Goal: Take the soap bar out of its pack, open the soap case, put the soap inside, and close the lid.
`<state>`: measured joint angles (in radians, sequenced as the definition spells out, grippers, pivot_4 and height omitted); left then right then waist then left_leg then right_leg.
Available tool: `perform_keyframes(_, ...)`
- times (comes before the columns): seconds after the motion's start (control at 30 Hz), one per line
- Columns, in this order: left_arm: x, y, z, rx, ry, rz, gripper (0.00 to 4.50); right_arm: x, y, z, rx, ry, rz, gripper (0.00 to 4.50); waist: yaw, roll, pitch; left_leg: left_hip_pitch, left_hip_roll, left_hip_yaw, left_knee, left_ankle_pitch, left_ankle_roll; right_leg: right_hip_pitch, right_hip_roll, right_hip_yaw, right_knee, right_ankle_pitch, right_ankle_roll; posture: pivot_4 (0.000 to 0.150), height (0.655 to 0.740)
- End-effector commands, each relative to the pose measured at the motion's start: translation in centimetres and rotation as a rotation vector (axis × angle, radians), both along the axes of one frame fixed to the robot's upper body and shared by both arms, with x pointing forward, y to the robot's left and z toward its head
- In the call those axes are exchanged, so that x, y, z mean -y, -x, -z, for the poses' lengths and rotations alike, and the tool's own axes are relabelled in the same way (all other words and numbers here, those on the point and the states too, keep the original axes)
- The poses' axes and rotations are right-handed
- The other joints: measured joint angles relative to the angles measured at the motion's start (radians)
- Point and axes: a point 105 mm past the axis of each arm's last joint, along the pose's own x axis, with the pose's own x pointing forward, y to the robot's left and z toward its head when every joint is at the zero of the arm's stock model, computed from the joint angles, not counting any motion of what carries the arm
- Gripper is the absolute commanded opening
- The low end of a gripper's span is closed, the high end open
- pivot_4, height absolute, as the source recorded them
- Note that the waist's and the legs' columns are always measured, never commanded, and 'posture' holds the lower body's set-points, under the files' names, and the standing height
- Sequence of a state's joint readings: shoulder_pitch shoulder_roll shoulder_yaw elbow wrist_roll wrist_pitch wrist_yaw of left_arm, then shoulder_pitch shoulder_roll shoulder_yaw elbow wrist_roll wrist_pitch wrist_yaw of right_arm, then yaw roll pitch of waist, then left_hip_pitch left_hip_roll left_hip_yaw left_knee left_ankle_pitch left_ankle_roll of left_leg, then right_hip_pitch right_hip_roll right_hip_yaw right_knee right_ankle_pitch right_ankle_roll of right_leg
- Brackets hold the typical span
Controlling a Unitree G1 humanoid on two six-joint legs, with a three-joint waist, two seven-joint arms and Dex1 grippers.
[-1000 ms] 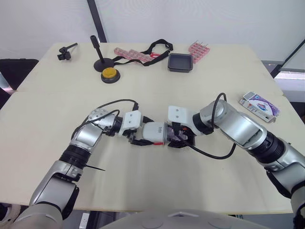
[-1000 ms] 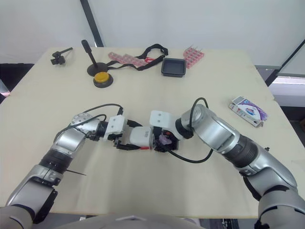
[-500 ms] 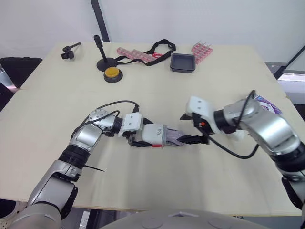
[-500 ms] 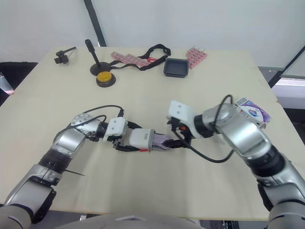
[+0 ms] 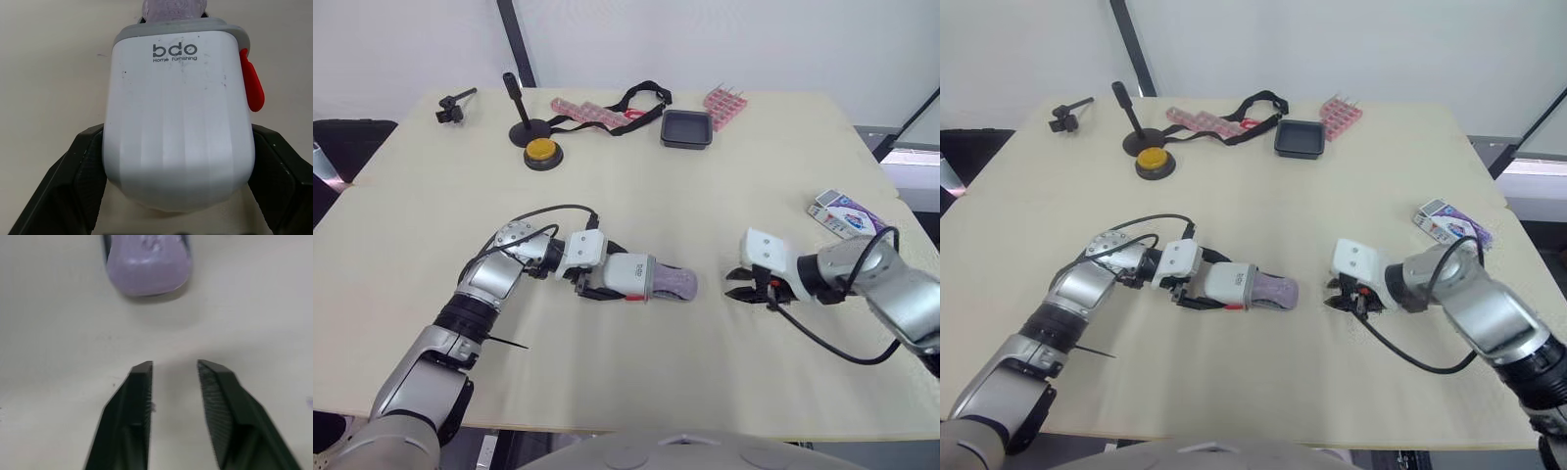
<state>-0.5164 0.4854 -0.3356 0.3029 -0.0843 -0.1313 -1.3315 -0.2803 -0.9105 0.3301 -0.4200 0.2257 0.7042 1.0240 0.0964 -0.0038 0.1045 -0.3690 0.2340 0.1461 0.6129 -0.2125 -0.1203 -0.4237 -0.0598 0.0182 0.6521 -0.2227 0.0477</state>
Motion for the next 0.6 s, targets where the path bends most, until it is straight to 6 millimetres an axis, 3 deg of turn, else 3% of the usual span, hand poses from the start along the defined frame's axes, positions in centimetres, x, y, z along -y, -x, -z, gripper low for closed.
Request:
perform_keyframes(0.03, 0.2, -0.3, -1.0, 0.033, 0.017, 0.010, 3.46, -0.6, -0.6, -0.1, 0.064, 0.025, -0.037, 0.01, -0.002, 0.000, 0.000, 0.000, 0.000, 0.000, 0.000, 0.000, 0.000, 0.000, 0.000, 0.000, 0.000, 0.000, 0.000, 0.150, 0.7291)
perform_keyframes(0.33, 0.2, -0.2, -1.0, 0.035, 0.010, 0.018, 3.46, -2.2, -1.7, 0.4, 0.104, 0.026, -0.078, 0.01, -0.021, 0.000, 0.000, 0.001, 0.000, 0.000, 0.001, 0.000, 0.000, 0.000, 0.000, 0.000, 0.002, 0.000, -0.001, 0.150, 0.7291)
perform_keyframes(0.6, 0.3, -0.2, -0.8, 0.039, 0.004, 0.021, 3.46, -4.8, -1.7, -0.3, 0.115, -0.033, -0.124, 0.01, -0.019, 0.000, 0.000, 0.001, 0.000, 0.000, 0.001, 0.000, 0.001, 0.000, 0.000, 0.000, 0.002, 0.000, -0.002, 0.150, 0.7291)
